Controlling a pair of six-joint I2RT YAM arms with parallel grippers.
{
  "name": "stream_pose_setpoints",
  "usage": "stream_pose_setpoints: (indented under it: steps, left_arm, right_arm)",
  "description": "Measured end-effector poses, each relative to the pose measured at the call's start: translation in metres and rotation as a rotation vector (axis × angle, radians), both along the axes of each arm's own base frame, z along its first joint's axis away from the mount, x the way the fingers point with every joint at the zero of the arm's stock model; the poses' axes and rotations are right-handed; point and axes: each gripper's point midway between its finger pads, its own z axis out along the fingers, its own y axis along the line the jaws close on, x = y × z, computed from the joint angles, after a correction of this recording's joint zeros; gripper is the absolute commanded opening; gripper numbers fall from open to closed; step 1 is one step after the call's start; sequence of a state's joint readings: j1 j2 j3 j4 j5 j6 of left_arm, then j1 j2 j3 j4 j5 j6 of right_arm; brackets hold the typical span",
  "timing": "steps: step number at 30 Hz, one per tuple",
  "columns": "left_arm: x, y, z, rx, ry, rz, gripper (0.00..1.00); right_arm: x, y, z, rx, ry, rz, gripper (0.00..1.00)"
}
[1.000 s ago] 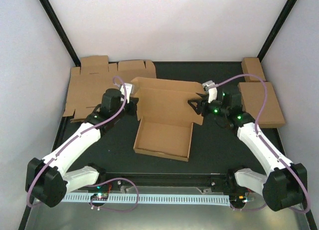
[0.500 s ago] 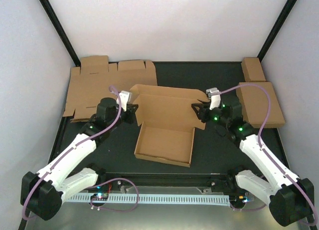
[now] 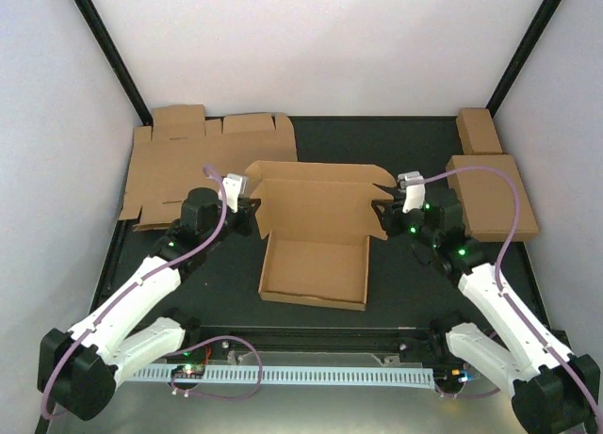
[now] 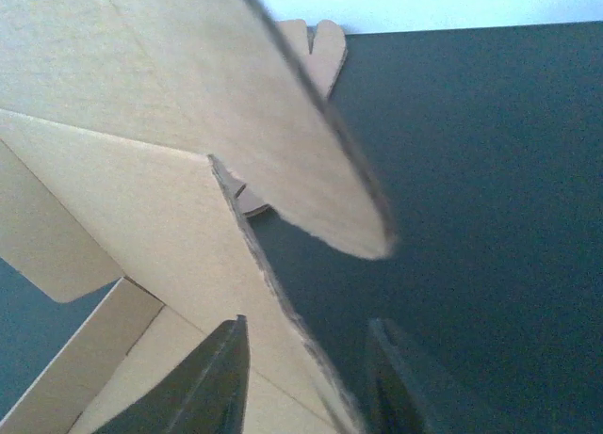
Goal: Fold the paper box
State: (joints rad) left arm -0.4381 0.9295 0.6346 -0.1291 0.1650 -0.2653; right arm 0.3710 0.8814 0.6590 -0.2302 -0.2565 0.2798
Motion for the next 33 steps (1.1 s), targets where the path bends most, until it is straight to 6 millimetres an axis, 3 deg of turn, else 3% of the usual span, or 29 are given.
stream_pose_setpoints:
  steps: [9,17,27,33]
  left_arm:
    - [-0.001,-0.001,0.000,0.003,0.001,0.002,0.02]
    - [-0.003,-0.004,0.000,-0.013,0.028,0.081,0.02]
    - [-0.014,-0.011,0.006,-0.071,0.027,0.203,0.01]
    - [-0.010,-0.012,0.016,-0.068,0.001,0.228,0.02]
  right_arm:
    - [-0.001,-0.001,-0.007,-0.022,0.020,0.000,0.22]
    - [-0.005,0.010,-0.005,-0.021,0.014,-0.033,0.03]
    - [-0.001,0.009,-0.003,-0.033,-0.012,-0.150,0.02]
    - [0.007,0.008,0.011,-0.018,-0.059,-0.192,0.02]
